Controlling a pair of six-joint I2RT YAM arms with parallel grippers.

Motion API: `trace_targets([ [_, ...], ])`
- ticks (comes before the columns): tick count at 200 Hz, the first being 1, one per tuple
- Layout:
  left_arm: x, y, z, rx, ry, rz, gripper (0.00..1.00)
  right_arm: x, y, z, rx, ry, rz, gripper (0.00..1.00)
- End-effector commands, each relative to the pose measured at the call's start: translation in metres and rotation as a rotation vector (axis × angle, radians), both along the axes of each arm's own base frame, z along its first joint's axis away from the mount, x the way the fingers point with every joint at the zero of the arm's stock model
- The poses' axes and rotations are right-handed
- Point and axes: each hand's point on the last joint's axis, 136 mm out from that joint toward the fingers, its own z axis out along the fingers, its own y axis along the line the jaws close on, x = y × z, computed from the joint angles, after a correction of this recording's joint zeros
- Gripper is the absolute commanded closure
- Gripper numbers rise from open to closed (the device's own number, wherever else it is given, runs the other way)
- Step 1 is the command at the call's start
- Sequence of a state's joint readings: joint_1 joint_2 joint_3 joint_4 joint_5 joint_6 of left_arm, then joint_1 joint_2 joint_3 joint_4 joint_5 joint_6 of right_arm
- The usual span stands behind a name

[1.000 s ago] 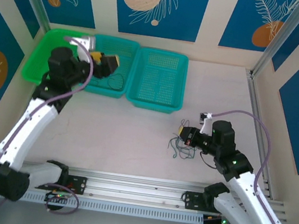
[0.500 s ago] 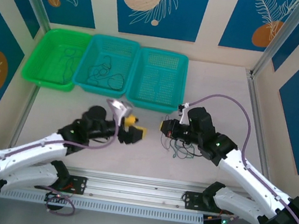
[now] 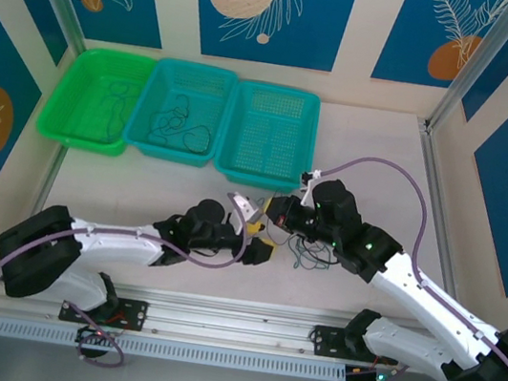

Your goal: Untangle the cables

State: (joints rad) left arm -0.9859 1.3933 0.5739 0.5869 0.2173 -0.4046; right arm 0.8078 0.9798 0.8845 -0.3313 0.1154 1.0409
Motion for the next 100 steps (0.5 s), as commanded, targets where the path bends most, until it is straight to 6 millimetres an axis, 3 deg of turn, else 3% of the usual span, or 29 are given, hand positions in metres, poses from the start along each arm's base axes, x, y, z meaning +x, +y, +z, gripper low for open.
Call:
trace_targets([
  [1,0.016,-0.016,0.041,-0.124,-0.079,0.047,0.31,0.001,0.001,0.007,0.025,-0.002,-0.027,1.0],
  [21,0.018,-0.021,0.049,-0.178,-0.071,0.046,0.5,0.003,-0.005,0.005,0.011,-0.006,-0.055,1.0],
  [39,0.017,-0.023,0.057,-0.226,-0.068,0.038,0.54,0.005,-0.01,0.004,0.017,-0.009,-0.077,1.0],
  [67,-0.006,-0.029,0.074,-0.305,-0.117,-0.091,0.34,0.009,-0.021,0.007,0.07,0.014,-0.106,1.0],
  [85,-0.014,-0.031,0.075,-0.309,-0.15,-0.127,0.3,0.012,-0.028,0.009,0.122,0.036,-0.124,1.0],
  [100,-0.002,-0.03,0.07,-0.286,-0.147,-0.065,0.3,0.012,-0.027,0.011,0.176,0.051,-0.119,1.0],
])
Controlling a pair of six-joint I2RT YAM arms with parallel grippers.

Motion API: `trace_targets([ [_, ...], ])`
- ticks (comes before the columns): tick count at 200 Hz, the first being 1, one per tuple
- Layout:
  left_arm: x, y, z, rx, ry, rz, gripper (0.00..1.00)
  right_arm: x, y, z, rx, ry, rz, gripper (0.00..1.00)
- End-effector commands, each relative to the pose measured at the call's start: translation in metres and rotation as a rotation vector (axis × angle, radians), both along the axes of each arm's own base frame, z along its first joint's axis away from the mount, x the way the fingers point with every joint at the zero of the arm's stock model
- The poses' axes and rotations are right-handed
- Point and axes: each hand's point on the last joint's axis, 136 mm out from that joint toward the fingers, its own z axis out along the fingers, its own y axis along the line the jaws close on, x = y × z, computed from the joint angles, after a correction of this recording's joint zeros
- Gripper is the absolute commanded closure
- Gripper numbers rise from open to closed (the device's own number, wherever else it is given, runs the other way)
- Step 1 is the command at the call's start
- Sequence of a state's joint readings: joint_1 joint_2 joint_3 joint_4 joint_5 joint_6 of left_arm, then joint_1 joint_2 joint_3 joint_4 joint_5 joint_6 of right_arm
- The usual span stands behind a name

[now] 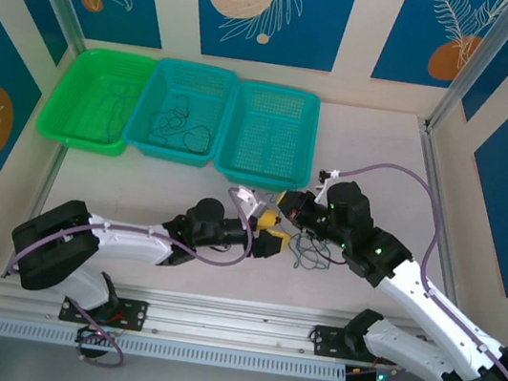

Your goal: Untangle the cables

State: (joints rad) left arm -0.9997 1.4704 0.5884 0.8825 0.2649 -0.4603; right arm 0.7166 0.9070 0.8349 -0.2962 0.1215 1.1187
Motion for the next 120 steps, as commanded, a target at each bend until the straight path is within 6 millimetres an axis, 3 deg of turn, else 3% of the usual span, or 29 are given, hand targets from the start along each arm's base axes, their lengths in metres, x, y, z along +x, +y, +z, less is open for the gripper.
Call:
trace_targets([
  [1,-0.001,-0.006,0.024,-0.069,-0.078,-0.004,0.3,-0.004,0.001,0.004,0.1,0.034,0.015,1.0],
  [15,0.011,-0.009,0.026,-0.069,-0.071,0.046,0.3,-0.005,0.003,0.004,0.121,0.039,0.022,1.0],
  [54,0.012,-0.038,0.036,-0.122,-0.062,-0.024,0.32,-0.005,0.001,0.005,0.137,0.054,0.021,1.0],
  [75,0.019,-0.042,0.026,-0.102,-0.027,-0.001,0.55,-0.007,-0.003,0.006,0.151,0.06,0.006,1.0],
  [102,0.019,-0.041,0.018,-0.091,0.013,0.006,1.0,-0.005,-0.019,-0.003,0.115,0.058,-0.041,1.0],
  [120,0.017,-0.038,0.016,-0.063,0.031,0.008,1.0,-0.006,-0.025,-0.001,0.036,-0.048,-0.003,0.91],
])
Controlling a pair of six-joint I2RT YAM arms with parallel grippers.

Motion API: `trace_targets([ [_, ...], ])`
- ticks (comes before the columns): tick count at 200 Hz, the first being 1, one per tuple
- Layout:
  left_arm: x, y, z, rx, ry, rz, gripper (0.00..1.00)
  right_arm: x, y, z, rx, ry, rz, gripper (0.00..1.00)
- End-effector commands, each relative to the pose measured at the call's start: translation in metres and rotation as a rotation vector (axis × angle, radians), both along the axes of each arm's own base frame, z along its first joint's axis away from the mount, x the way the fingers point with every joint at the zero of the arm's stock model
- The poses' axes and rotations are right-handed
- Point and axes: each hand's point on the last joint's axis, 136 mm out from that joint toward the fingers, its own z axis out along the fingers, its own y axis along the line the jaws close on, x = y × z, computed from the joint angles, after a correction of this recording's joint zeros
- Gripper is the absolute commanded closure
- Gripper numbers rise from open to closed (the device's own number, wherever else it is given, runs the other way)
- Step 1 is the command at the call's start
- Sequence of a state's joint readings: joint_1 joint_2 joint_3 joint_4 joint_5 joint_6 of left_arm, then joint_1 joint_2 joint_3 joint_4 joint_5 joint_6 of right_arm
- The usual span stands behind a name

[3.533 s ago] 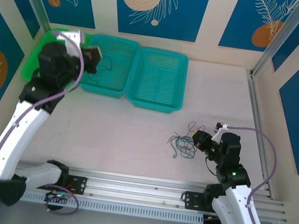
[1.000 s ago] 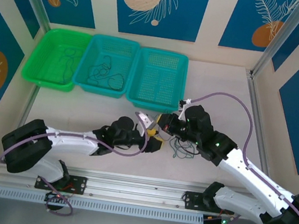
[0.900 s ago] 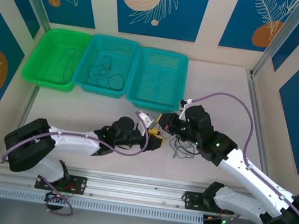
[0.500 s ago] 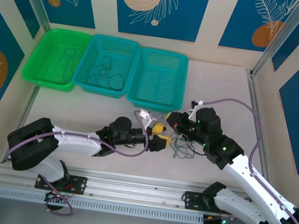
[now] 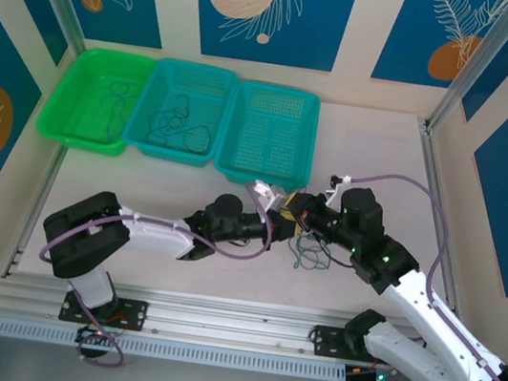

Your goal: Untangle the cables

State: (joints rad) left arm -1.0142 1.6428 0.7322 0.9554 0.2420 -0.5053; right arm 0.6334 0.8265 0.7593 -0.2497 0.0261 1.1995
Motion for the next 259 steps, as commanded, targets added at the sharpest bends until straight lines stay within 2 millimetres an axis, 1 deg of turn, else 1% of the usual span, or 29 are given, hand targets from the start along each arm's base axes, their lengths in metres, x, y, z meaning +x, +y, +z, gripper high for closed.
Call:
trace_targets([
  [1,-0.003,0.0,0.011,-0.013,0.013,-0.001,1.0,-0.004,-0.01,-0.001,-0.076,-0.089,0.023,0.91],
  [9,-0.002,0.004,0.013,-0.01,0.016,0.016,1.0,-0.006,-0.012,-0.003,-0.142,-0.155,0.057,0.84],
  [10,-0.001,0.005,0.013,-0.009,0.017,0.019,1.0,-0.007,-0.014,-0.004,-0.156,-0.163,0.058,0.81],
  [14,-0.001,0.007,0.014,-0.006,0.019,0.032,1.0,-0.007,-0.016,-0.006,-0.191,-0.186,0.065,0.77],
  [15,-0.001,0.008,0.014,-0.006,0.019,0.035,1.0,-0.008,-0.017,-0.008,-0.214,-0.198,0.069,0.74],
  [17,0.0,0.01,0.015,-0.005,0.021,0.043,1.0,-0.008,-0.018,-0.009,-0.225,-0.202,0.072,0.73],
  [20,0.002,0.012,0.017,-0.005,0.023,0.057,1.0,-0.008,-0.022,-0.014,-0.269,-0.216,0.067,0.63],
  [21,0.003,0.013,0.017,-0.003,0.025,0.062,1.0,-0.008,-0.022,-0.014,-0.269,-0.216,0.067,0.63],
  [25,0.005,0.016,0.018,0.004,0.027,0.082,1.0,-0.01,-0.027,-0.02,-0.319,-0.24,0.071,0.53],
  [33,0.008,0.022,0.021,0.025,0.037,0.116,1.0,-0.011,-0.032,-0.03,-0.38,-0.267,0.073,0.45],
  [36,0.01,0.024,0.022,0.033,0.039,0.132,1.0,-0.01,-0.036,-0.037,-0.412,-0.267,0.061,0.42],
  [47,0.016,0.032,0.027,0.066,0.051,0.181,1.0,-0.01,-0.048,-0.056,-0.473,-0.246,0.028,0.39],
  [49,0.016,0.033,0.027,0.071,0.053,0.186,1.0,-0.01,-0.051,-0.062,-0.489,-0.233,0.018,0.39],
  [70,0.021,0.041,0.037,0.096,0.07,0.232,1.0,-0.011,-0.069,-0.099,-0.569,-0.118,-0.048,0.35],
  [87,0.019,0.044,0.042,0.094,0.076,0.232,1.0,-0.011,-0.083,-0.125,-0.65,-0.013,-0.106,0.23],
  [104,0.017,0.046,0.047,0.075,0.081,0.231,1.0,-0.009,-0.091,-0.146,-0.732,0.076,-0.136,0.15],
  [115,0.016,0.049,0.049,0.064,0.083,0.233,1.0,-0.007,-0.088,-0.159,-0.755,0.126,-0.127,0.13],
  [129,0.016,0.052,0.051,0.057,0.083,0.244,1.0,-0.004,-0.069,-0.17,-0.737,0.147,-0.067,0.12],
  [146,0.015,0.056,0.055,0.049,0.085,0.254,1.0,0.001,-0.053,-0.184,-0.733,0.162,-0.037,0.11],
  [158,0.013,0.06,0.058,0.041,0.081,0.253,1.0,0.004,-0.046,-0.196,-0.731,0.193,-0.031,0.14],
  [165,0.012,0.063,0.06,0.036,0.079,0.258,1.0,0.006,-0.045,-0.202,-0.734,0.219,-0.041,0.2],
  [177,0.012,0.072,0.064,0.036,0.07,0.285,1.0,0.007,-0.047,-0.212,-0.747,0.279,-0.075,0.34],
  [197,0.011,0.095,0.076,0.038,0.028,0.346,1.0,0.005,-0.051,-0.227,-0.741,0.347,-0.129,0.63],
  [210,0.009,0.11,0.084,0.032,0.006,0.374,1.0,0.003,-0.054,-0.233,-0.728,0.361,-0.161,0.85],
  [218,0.009,0.119,0.087,0.036,0.001,0.395,1.0,0.002,-0.059,-0.235,-0.728,0.37,-0.188,0.95],
  [226,0.009,0.131,0.088,0.048,0.003,0.426,1.0,0.001,-0.066,-0.234,-0.732,0.372,-0.224,0.98],
  [235,0.012,0.146,0.089,0.065,0.007,0.48,1.0,0.0,-0.074,-0.232,-0.736,0.373,-0.263,0.99],
  [245,0.017,0.17,0.089,0.096,0.013,0.563,1.0,-0.001,-0.088,-0.231,-0.748,0.382,-0.317,1.0],
  [259,0.023,0.207,0.087,0.145,0.012,0.675,1.0,-0.005,-0.112,-0.228,-0.761,0.398,-0.425,1.0],
])
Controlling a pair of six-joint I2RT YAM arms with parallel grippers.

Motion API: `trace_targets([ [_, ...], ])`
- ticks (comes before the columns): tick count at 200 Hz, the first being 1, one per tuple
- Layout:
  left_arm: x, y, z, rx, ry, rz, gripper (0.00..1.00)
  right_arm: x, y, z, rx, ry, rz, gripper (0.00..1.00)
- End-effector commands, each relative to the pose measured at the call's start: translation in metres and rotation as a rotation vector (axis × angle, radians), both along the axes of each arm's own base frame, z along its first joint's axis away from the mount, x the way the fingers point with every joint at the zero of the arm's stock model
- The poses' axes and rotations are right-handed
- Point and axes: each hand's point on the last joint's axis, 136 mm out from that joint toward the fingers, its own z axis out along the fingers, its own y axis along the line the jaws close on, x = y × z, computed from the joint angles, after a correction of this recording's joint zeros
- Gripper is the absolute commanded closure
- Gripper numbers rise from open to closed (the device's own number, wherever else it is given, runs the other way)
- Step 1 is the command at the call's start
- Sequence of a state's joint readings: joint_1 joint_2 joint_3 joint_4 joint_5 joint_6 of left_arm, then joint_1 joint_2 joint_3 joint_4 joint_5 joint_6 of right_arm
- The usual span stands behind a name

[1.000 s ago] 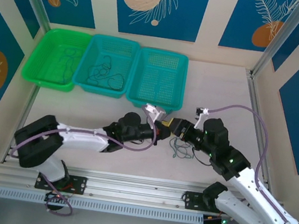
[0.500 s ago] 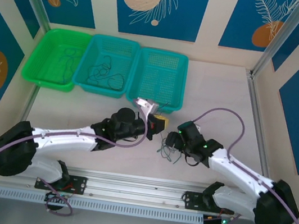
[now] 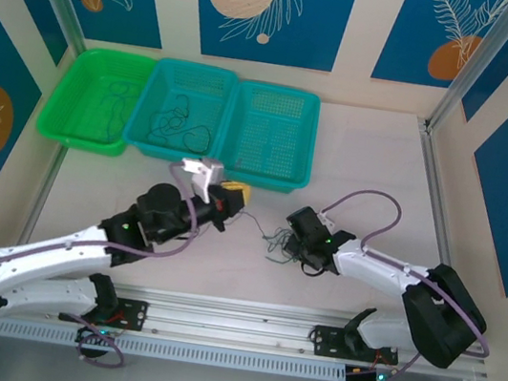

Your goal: Untangle the cables

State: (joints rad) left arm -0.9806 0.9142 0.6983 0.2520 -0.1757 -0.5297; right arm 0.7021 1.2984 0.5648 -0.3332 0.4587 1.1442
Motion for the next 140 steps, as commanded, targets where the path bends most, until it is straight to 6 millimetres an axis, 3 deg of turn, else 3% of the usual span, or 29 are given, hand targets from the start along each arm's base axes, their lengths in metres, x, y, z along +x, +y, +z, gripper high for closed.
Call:
trace_targets([
  [1,0.017,0.062,-0.02,0.136,0.033,0.228,1.0,-0.006,-0.046,0.002,-0.073,-0.033,-0.207,1.0],
  [48,0.016,0.18,-0.025,0.176,0.069,0.534,1.0,-0.016,-0.101,0.004,0.031,-0.084,-0.428,1.0],
  [70,0.015,0.21,-0.035,0.247,0.074,0.654,1.0,-0.02,-0.117,0.006,0.074,-0.108,-0.493,1.0],
  [90,0.016,0.223,-0.045,0.298,0.103,0.715,1.0,-0.021,-0.128,0.011,0.09,-0.127,-0.513,1.0],
  [119,0.025,0.205,-0.043,0.261,0.103,0.646,1.0,-0.018,-0.126,0.021,0.09,-0.14,-0.463,1.0],
  [140,0.029,0.199,-0.028,0.263,0.073,0.62,1.0,-0.013,-0.118,0.025,0.104,-0.149,-0.397,1.0],
])
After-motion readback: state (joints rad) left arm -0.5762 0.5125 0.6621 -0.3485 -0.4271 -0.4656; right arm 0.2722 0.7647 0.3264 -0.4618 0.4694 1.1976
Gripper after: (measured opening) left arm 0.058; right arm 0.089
